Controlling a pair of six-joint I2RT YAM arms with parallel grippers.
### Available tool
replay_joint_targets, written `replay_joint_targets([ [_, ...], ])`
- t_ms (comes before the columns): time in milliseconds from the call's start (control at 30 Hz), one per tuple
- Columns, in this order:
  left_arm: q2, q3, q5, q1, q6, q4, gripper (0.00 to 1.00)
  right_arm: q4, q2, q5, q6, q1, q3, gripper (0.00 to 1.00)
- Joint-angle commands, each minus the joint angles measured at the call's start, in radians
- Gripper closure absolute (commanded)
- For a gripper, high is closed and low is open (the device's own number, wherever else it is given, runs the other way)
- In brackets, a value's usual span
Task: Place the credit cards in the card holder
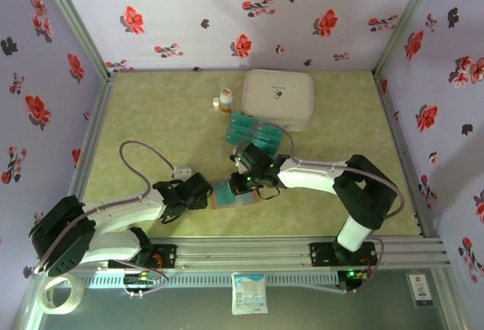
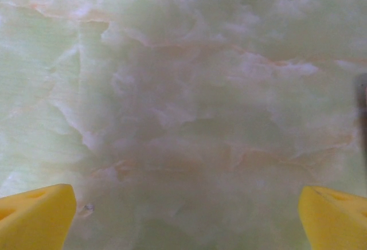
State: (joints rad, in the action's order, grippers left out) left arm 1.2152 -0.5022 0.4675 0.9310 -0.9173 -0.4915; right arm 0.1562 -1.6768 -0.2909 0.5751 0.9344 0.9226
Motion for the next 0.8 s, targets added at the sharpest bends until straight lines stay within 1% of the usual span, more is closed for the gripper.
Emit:
replay_joint_targets([
  [0,0.026,-0.027,-0.007,-0.006,0.026,0.018,0.00,0.014,-0.022,0.024,-0.021,0.007,0.006,1.00],
  [167,0.058,-0.029,-0.020,-0.006,0.038,0.045,0.00,0.013,-0.036,0.037,-0.026,0.006,-0.011,1.00],
  [400,0.109,-0.048,-0.033,-0.005,0.052,0.068,0.00,0.004,-0.052,0.022,-0.020,0.006,-0.016,1.00],
  [767,0.164,-0.047,-0.049,-0.005,0.058,0.103,0.00,0.020,-0.086,0.009,-0.024,0.031,0.015,1.00],
])
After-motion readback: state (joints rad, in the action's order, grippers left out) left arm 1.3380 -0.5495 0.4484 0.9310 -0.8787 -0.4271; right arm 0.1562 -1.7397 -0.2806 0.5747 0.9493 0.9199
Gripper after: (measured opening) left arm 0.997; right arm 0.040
